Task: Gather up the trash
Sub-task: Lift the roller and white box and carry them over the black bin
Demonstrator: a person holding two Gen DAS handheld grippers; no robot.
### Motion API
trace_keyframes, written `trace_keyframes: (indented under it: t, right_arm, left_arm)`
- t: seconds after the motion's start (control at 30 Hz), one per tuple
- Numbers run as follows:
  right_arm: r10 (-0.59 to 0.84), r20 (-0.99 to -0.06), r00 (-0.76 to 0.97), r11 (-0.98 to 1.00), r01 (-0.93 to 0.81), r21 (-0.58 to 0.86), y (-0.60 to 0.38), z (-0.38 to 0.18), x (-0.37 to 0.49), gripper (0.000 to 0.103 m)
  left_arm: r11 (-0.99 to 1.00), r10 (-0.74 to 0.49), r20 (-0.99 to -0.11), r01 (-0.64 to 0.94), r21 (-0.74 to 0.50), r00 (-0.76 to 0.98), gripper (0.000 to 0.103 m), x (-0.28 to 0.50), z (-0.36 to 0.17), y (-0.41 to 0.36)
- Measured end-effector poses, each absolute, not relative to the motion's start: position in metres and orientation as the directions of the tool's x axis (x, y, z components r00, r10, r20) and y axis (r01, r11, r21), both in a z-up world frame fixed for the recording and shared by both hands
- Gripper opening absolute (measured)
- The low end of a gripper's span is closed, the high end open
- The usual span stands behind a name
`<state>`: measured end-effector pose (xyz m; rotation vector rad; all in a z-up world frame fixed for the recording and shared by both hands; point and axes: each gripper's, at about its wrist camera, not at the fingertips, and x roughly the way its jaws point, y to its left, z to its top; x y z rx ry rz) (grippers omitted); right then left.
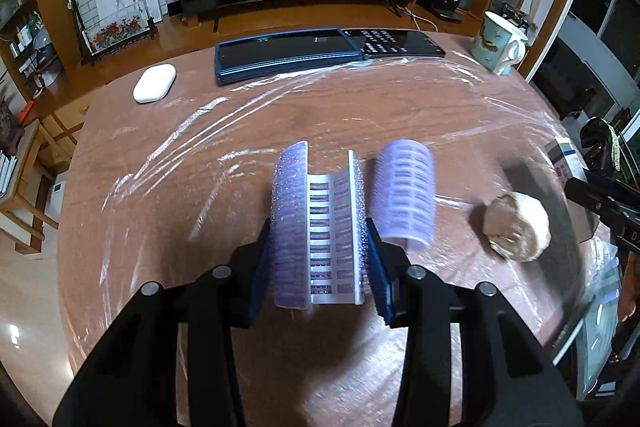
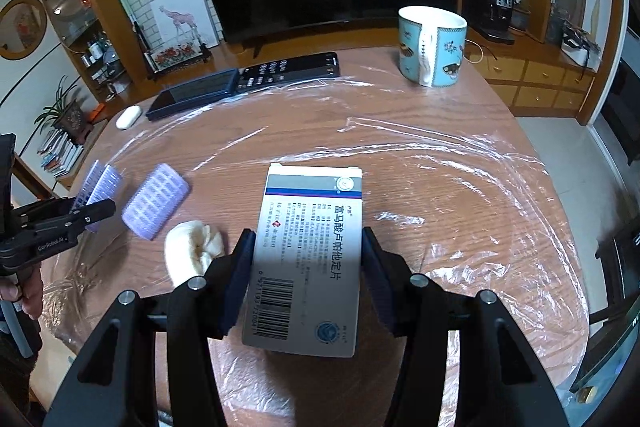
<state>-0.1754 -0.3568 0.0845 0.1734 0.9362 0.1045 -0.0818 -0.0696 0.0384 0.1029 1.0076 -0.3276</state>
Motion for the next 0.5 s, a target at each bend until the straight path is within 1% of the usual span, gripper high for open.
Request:
trace_keyframes:
  t: [0.5]
  right_arm:
    - [0.200, -0.772, 0.603, 0.978, -0.070, 0.199, -0.347, 0.100, -0.206, 0.052]
  left_arm:
    - [0.942, -0.239, -0.828, 0.329, -0.071, 0.507, 0.044, -0.127, 0.050, -0.082]
